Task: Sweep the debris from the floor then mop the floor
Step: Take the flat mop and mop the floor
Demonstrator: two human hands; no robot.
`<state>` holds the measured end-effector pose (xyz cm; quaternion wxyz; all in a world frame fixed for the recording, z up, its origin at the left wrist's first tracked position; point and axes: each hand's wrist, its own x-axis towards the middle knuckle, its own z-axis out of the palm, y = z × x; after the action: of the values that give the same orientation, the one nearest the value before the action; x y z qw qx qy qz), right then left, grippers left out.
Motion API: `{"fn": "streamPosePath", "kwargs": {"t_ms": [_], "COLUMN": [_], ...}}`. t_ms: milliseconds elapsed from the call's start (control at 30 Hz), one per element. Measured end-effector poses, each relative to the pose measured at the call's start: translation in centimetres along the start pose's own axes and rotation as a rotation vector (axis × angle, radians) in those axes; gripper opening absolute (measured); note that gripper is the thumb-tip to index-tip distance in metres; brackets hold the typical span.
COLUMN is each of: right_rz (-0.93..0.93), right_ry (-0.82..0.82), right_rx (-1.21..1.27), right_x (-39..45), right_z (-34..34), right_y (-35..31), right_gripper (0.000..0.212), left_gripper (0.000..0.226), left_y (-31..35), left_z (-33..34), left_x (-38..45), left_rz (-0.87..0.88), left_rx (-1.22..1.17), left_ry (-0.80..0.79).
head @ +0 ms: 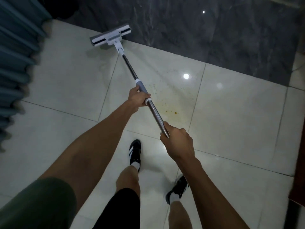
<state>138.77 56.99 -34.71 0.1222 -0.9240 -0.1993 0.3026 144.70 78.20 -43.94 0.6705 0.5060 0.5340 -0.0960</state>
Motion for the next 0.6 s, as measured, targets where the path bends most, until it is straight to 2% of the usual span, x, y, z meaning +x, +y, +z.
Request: {"fn": "streamPosePath", "kwargs": {"t_ms": [133, 267, 367, 600], "right_rz": [0.003, 0.022, 0.043, 0.136], "right_ry": [-0.007, 0.029, 0.022, -0.022], "right_rx": [-0.015, -0.063, -0.06, 0.033], "right_x": [5.8, 7.6, 6.7, 3.1], "right_z": [0.4, 1.1, 1.7, 3.2], "right_y": [-4.1, -4.7, -4.2, -3.0], "right_gripper": [0.022, 0.023, 0.034, 0.045], "left_gripper": [0.071, 0.059, 0.032, 0.033], "left_y": [3.4, 3.7, 2.9, 0.4], "left_z": [-2.5, -2.8, -2.5, -1.5], "left_x": [5.1, 7.4, 7.6, 5.8], "left_rz": [-0.01, -0.027, -0.039, -0.065], "left_rx": [0.041, 0.032, 0.062, 0.186], "left_ry": [-0.011, -0.036, -0.061, -0.066]}}
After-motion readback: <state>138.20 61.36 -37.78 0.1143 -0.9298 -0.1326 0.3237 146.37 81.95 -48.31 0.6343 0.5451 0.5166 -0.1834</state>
